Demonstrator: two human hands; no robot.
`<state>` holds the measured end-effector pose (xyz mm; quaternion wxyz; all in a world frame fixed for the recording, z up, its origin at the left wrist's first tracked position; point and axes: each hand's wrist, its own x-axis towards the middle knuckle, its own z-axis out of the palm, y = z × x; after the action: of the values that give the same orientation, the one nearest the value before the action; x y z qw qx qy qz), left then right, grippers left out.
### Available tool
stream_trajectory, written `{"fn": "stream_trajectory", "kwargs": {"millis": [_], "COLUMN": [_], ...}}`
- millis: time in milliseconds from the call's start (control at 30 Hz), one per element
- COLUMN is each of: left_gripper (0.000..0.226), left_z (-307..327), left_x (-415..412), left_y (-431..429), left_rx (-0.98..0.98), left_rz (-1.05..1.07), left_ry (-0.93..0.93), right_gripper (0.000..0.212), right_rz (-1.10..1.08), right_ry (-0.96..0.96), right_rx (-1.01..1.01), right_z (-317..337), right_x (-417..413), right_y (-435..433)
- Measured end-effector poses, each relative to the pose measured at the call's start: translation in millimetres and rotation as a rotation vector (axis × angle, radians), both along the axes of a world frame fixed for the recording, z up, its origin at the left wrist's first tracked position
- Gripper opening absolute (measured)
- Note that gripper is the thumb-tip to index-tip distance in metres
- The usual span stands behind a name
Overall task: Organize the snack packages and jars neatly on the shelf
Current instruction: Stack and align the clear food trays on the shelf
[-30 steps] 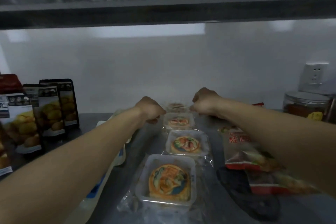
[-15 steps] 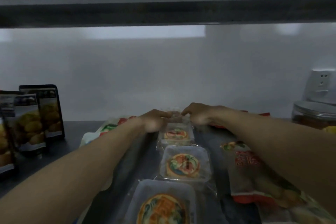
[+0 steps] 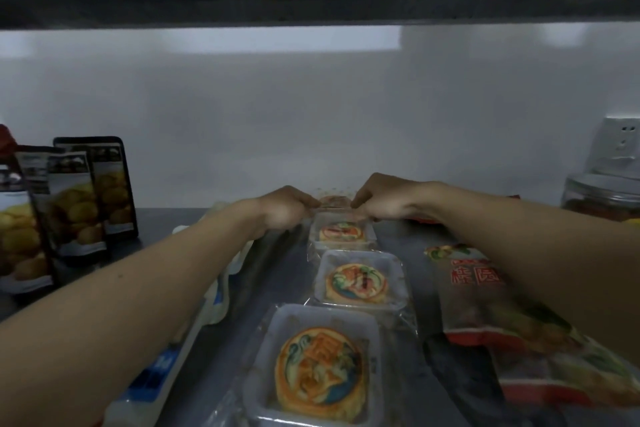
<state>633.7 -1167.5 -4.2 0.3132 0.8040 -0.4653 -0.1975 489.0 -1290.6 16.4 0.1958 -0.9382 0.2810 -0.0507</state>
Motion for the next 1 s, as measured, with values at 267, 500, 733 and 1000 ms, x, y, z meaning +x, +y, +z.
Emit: {"fn": "stream_trajectory", "kwargs": {"millis": [267,500,733,1000], "left_gripper": [0.04,0.046,0.047,0.04], "left_z": [-6,-6,7,8], "left_x": [-9,-11,-26,-63], "left_y": [4,7,31,79], "left_rx": [-0.055,-0.035,-0.204,-0.29], "left_rz": [-0.011,-0.005,0.067,0.146], "left_ry": [0.051,0.023,0.002,0.112], "right_gripper": [0.044,0.054,0.064,0.032], "right_rz": [0.007,-0.004,-0.115,-0.259], "right_ry": [0.013,0.036,-0.09,-0.508], "right_rx": [-0.037,-0.05,-0.026,0.416], "right_z": [2,3,16,13], "right_x": [-10,-15,-32,-55], "right_y": [9,14,32,96]}}
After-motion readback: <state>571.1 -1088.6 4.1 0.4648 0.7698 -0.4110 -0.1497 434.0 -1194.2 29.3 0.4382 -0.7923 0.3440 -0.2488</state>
